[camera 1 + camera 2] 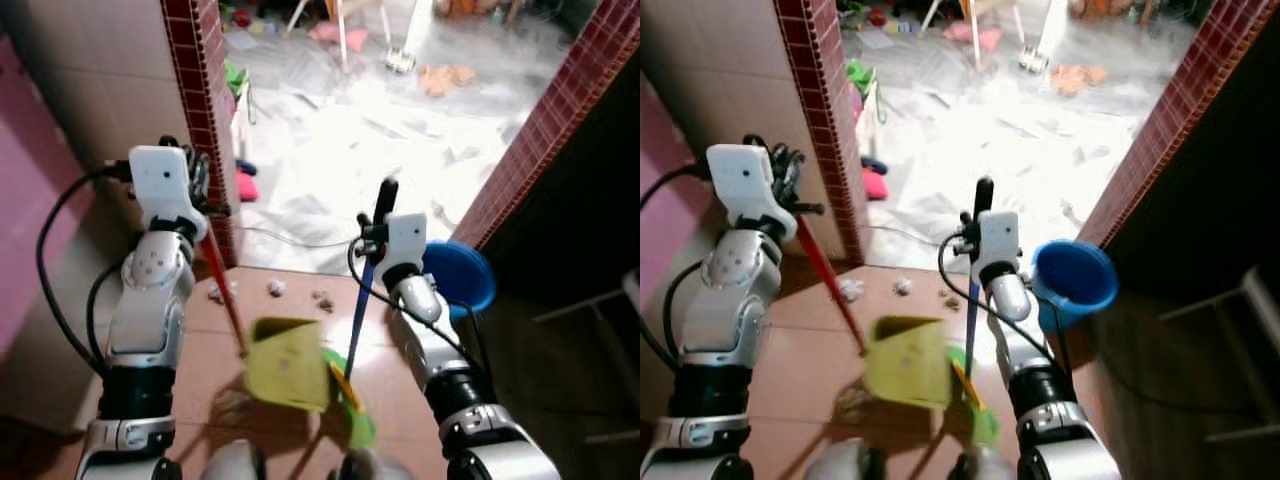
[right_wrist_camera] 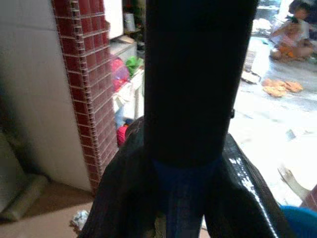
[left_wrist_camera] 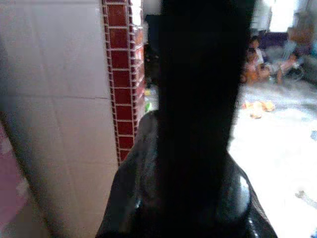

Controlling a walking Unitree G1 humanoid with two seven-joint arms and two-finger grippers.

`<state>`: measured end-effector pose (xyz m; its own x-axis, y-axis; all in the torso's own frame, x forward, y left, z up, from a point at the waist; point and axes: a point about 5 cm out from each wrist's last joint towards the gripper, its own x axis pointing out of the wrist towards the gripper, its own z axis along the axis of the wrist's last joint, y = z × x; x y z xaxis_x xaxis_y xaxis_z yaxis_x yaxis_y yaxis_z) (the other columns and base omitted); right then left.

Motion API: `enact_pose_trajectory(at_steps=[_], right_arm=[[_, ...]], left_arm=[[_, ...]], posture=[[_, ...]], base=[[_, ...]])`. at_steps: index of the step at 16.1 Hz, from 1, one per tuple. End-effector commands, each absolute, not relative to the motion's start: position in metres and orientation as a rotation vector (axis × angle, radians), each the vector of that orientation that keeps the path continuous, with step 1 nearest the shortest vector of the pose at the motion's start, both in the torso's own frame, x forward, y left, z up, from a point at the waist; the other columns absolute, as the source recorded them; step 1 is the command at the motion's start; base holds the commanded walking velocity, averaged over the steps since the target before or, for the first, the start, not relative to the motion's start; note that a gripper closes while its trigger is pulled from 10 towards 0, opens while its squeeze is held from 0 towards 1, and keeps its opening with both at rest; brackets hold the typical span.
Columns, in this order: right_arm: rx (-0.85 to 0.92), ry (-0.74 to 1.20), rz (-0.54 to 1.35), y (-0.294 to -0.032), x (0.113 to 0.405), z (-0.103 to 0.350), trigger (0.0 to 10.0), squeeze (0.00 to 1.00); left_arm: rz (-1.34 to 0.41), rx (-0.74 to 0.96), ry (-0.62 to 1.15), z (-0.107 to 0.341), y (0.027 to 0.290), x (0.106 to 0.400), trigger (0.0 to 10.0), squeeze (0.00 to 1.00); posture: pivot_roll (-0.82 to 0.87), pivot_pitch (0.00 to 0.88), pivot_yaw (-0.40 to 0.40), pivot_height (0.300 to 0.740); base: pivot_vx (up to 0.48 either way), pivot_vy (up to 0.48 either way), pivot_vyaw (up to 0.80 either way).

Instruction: Sweep floor

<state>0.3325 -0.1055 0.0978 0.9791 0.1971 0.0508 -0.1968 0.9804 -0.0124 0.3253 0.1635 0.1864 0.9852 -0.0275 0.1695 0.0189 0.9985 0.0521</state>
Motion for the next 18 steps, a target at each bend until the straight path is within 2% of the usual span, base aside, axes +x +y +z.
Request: enact_pose_trajectory(at_steps=[1, 7, 12, 18], right_arm=[[-0.008, -0.051, 0.18, -0.111, 0.333, 0.097, 10.0, 0.0], [-0.019, -0.051, 0.18, -0.111, 0.333, 0.097, 10.0, 0.0], [-0.02, -0.056, 0.181, -0.111, 0.333, 0.097, 10.0, 0.0], [-0.014, -0.066, 0.171, -0.11, 0.335, 0.1, 10.0, 0.0]], left_arm=[[-0.044, 0.08, -0.233, 0.203, 0.163, 0.325, 10.0, 0.0], [0.005, 0.177, -0.239, 0.202, 0.18, 0.323, 10.0, 0.0], [0.089, 0.215, -0.179, 0.178, 0.196, 0.319, 10.0, 0.0], [0.163, 0.169, -0.099, 0.134, 0.192, 0.318, 10.0, 0.0]], posture=[[0.06, 0.061, -0.045, 0.74], [0.06, 0.066, -0.048, 0.74], [0.06, 0.065, -0.048, 0.74], [0.05, 0.067, -0.047, 0.74]], base=[[0.0, 0.48, 0.0], [0.0, 0.466, 0.0], [0.0, 0.0, 0.0], [0.0, 0.0, 0.0]])
